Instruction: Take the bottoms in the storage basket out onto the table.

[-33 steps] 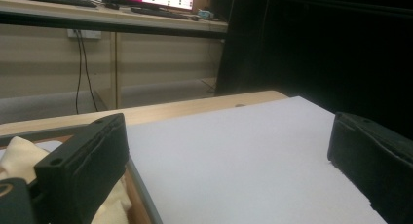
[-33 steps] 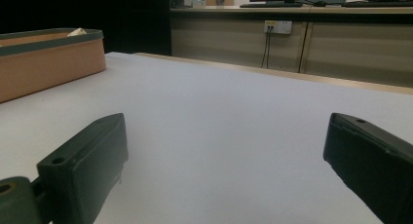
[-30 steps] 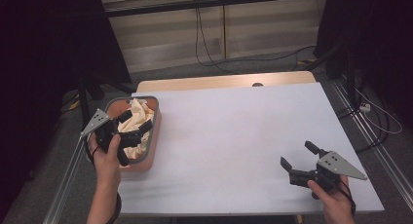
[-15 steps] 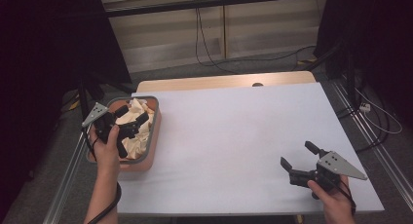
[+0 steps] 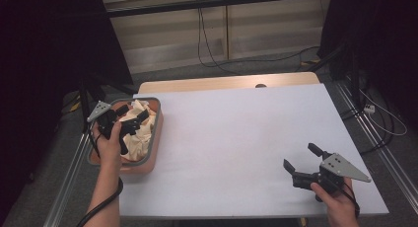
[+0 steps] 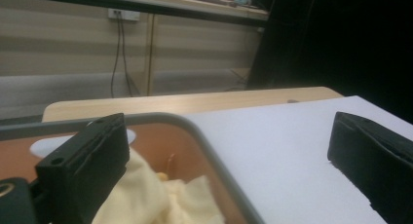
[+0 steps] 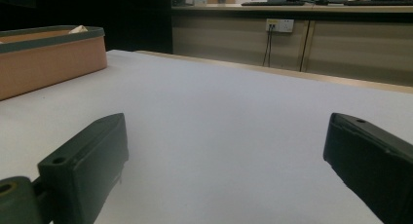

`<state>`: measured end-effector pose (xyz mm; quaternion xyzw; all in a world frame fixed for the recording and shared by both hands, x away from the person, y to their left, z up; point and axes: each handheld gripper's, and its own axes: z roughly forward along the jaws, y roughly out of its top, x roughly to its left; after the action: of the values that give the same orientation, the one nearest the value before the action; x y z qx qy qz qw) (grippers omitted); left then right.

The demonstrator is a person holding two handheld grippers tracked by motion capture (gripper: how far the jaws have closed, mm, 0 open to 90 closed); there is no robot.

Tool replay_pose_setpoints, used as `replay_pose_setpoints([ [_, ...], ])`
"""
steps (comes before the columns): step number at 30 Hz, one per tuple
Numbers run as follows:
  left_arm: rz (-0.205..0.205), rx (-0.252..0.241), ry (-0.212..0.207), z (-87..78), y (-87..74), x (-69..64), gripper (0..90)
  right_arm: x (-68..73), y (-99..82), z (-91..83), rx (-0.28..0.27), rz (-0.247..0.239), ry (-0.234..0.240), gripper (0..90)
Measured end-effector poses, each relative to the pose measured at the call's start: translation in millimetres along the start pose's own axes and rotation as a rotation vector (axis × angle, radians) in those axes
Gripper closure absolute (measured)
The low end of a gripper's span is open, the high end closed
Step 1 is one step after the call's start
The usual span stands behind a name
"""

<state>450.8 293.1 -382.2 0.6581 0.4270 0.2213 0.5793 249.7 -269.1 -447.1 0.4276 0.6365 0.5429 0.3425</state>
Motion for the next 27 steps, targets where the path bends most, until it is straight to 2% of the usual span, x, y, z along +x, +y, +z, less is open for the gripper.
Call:
replay_pose_setpoints([
  [3, -0.005, 0.013, 0.014, 2.7, -1.8, 4.3, 1.8, -0.1, -0.1, 0.1, 0.000, 0.000, 0.001, 2.4],
  [4, -0.006, 0.028, 0.039, 4.9, -3.4, 8.4, 1.8, -0.1, -0.1, 0.2, 0.001, -0.001, 0.001, 2.4],
  [7, -0.005, 0.068, 0.063, 9.2, -6.2, 13.8, 1.9, 0.2, -0.2, 0.5, 0.003, -0.002, 0.002, 2.4],
  [11, 0.000, 0.099, 0.082, 13.4, -8.5, 18.6, 2.2, 0.8, -0.3, 1.0, 0.005, 0.003, 0.003, 2.4],
  [16, 0.005, 0.173, 0.112, 24.3, -12.4, 25.4, 2.5, 0.9, -0.4, 0.9, 0.005, 0.003, 0.002, 2.4],
  [17, 0.005, 0.173, 0.112, 24.3, -12.4, 25.4, 2.4, 0.9, -0.4, 0.9, 0.005, 0.003, 0.002, 2.4],
  [18, 0.009, 0.212, 0.129, 28.9, -14.6, 28.4, 2.5, 0.7, -0.7, 0.9, 0.008, 0.000, 0.002, 2.4],
  [20, 0.024, 0.245, 0.140, 33.6, -16.5, 30.7, 2.6, 0.9, -0.7, 0.8, 0.008, 0.000, 0.004, 2.4],
  [23, 0.009, 0.271, 0.146, 38.6, -18.7, 32.4, 3.0, 1.2, -0.4, 0.7, 0.004, 0.002, 0.005, 2.4],
  [24, 0.002, 0.319, 0.154, 44.4, -22.1, 34.9, 3.2, 1.2, -0.6, 0.8, 0.005, 0.005, 0.005, 2.4],
  [25, 0.002, 0.319, 0.154, 44.4, -22.1, 34.9, 3.2, 1.2, -0.6, 0.8, 0.005, 0.005, 0.005, 2.4],
  [26, 0.003, 0.376, 0.181, 48.8, -25.0, 36.5, 3.7, 0.7, -1.1, 1.4, 0.007, 0.004, 0.009, 2.4],
  [27, 0.003, 0.376, 0.181, 48.8, -25.0, 36.5, 4.6, 0.7, -1.1, 1.5, 0.007, 0.004, 0.009, 2.4],
])
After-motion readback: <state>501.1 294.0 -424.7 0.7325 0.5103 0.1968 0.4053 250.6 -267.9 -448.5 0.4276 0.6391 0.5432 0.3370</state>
